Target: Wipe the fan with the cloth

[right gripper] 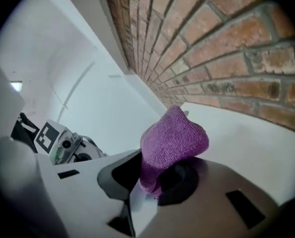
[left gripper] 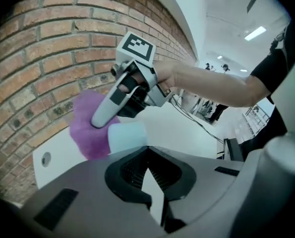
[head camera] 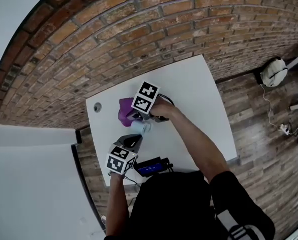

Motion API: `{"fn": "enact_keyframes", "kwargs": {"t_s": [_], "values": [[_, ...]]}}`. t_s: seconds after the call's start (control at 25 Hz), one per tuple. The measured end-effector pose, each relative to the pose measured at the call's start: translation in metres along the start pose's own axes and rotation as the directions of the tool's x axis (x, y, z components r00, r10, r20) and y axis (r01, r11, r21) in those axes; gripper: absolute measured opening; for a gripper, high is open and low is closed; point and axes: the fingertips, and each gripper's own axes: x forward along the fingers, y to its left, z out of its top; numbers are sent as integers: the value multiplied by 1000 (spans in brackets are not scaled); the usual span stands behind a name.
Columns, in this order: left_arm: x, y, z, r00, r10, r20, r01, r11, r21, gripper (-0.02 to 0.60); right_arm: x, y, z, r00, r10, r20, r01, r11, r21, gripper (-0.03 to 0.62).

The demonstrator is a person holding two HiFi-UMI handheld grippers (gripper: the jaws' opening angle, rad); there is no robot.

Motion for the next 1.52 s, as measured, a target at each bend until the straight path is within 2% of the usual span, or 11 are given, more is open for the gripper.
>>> {"fn": "enact_keyframes", "kwargs": {"t_s": [0.12, 0.28, 0.36, 0.48, 0.64, 0.76, 0.88, 1.0, 1.16, 1.4, 1.52], "values": [[-6, 9, -4, 999, 36, 2, -36, 999, -34, 0, -6, -6, -20, 1000, 2, -22, 0, 995, 101, 77], [-2, -19, 6, 990, -118, 74, 124, 989, -85, 0, -15, -22, -14, 992, -79, 100, 68, 992, 105, 77], [9, -22, 10, 987, -144, 66, 149, 986, -79, 0, -15, -16, -1, 986, -57, 158, 48, 997, 61, 77], [16, -12, 2, 995, -93, 20, 94, 992, -82, 0, -6, 3, 1, 993, 22, 120, -23, 1000, 3, 77], [6, 3, -5, 999, -48, 14, 50, 994, -93, 0, -7, 4, -18, 996, 19, 89, -25, 997, 74, 77], [-2, -12, -2, 993, -116, 8, 116, 993, -38, 0, -22, -11, -20, 982, -58, 178, 31, 988, 149, 77], [8, -24, -6, 985, -156, -74, 160, 986, 54, 0, -38, -24, -33, 966, -123, 229, 66, 968, 242, 77], [16, -5, -20, 985, -61, -164, 75, 994, 76, 0, -52, -26, -49, 949, -167, 267, 71, 939, 337, 77], [13, 14, -6, 992, 8, -123, 0, 998, 62, 0, -67, -8, -69, 931, -218, 294, 100, 924, 368, 77], [16, 44, 6, 986, 71, -153, -42, 982, 185, 0, -74, 4, -83, 885, -311, 347, 129, 879, 459, 77], [11, 52, 17, 991, 90, -102, -76, 989, 129, 0, -81, 0, -97, 865, -369, 339, 175, 856, 486, 77]]}}
